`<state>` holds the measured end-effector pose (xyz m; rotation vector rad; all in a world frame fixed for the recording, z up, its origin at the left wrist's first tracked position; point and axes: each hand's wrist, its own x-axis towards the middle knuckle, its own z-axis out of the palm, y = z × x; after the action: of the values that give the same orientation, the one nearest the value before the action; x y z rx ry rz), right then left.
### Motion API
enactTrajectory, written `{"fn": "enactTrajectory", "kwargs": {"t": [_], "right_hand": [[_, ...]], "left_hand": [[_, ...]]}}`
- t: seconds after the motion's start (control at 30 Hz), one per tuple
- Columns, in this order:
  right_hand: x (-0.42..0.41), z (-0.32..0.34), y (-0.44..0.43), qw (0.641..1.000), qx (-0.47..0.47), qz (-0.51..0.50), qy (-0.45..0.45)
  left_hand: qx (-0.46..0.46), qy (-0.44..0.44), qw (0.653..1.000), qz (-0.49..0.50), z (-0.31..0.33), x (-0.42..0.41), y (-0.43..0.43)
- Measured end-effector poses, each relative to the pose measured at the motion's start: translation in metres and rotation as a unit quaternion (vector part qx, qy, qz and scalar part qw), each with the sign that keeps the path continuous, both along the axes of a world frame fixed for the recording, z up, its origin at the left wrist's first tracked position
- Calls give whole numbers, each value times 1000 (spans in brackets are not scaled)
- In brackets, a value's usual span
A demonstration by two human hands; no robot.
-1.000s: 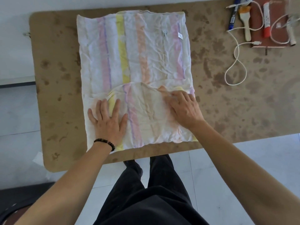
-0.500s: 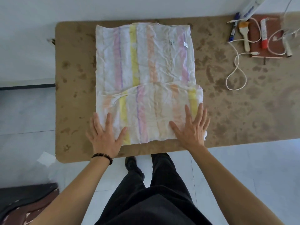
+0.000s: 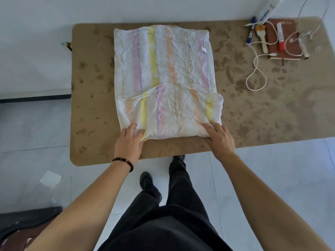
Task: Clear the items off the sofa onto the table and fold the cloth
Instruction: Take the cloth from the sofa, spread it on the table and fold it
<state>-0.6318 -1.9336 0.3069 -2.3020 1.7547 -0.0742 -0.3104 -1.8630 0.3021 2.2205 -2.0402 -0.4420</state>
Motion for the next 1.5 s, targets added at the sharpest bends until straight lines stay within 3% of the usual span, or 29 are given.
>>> {"fn": "enactTrajectory", "kwargs": {"t": [0.2, 0.33, 0.47, 0.63, 0.77, 1.0, 1.13, 1.2, 1.33, 1.4, 1.5], "right_hand": [[-3, 46, 20, 997, -60, 16, -46], [-5, 70, 40, 999, 9, -8, -37], [1, 96, 50, 995, 50, -55, -62], [11, 144, 6, 985, 85, -99, -112], [23, 159, -71, 986, 110, -87, -87], [45, 124, -249, 969, 239, -61, -30], [59, 85, -333, 965, 258, -45, 24], [63, 62, -356, 967, 247, -52, 9], [86, 21, -350, 993, 69, -87, -31], [105, 4, -315, 994, 7, -90, -56], [121, -16, -255, 999, 36, -20, -22]], "left_hand": [[-100, -4, 994, -50, 40, 32, 27], [-126, 13, 989, -80, 55, 54, 45], [-156, 49, 985, -44, 78, 60, 49], [-169, 64, 983, -26, 104, 74, 6], [-154, 18, 987, -40, 118, 87, -74], [3, -59, 997, -39, 104, 102, -246], [66, -103, 992, -36, 70, 111, -330], [64, -117, 991, -1, 48, 114, -354], [-38, -96, 988, 112, 17, 96, -353], [-75, -70, 989, 102, 10, 71, -328], [43, -75, 996, 18, -4, 38, -282]]}}
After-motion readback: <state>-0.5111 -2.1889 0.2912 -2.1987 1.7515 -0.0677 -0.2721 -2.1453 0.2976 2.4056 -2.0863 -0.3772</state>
